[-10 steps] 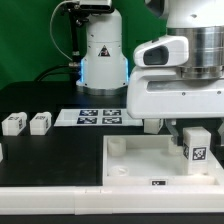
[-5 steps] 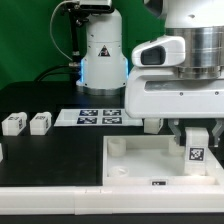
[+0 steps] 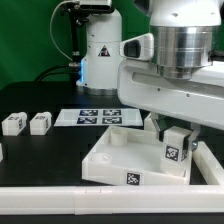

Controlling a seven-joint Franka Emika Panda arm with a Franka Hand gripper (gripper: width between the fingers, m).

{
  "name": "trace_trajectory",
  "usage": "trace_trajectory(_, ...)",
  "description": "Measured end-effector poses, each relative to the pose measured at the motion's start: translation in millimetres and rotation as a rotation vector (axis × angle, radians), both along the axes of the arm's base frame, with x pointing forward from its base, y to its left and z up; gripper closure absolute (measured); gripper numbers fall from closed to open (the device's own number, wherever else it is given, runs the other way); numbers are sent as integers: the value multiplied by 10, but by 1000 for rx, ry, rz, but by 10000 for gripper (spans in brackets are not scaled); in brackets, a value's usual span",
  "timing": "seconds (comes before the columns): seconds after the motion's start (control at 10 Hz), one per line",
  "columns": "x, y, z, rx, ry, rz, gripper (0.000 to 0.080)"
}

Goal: Assemble one leg

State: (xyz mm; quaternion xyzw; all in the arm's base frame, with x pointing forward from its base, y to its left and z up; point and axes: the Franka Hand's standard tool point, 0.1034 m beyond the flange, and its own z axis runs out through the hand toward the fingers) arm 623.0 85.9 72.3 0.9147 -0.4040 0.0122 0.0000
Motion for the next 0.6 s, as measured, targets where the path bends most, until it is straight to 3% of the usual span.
trace_trajectory(0.3,-9,-56,-2,-17,-1,-36,478)
trace_trajectory(0.4,-9,-56,-3,-17,-1,-36,304)
trace_trajectory(0.5,-10,-56,-4,-17,-1,-36,183)
trace_trajectory(0.6,-10,-57,-6,-17,0,-36,183)
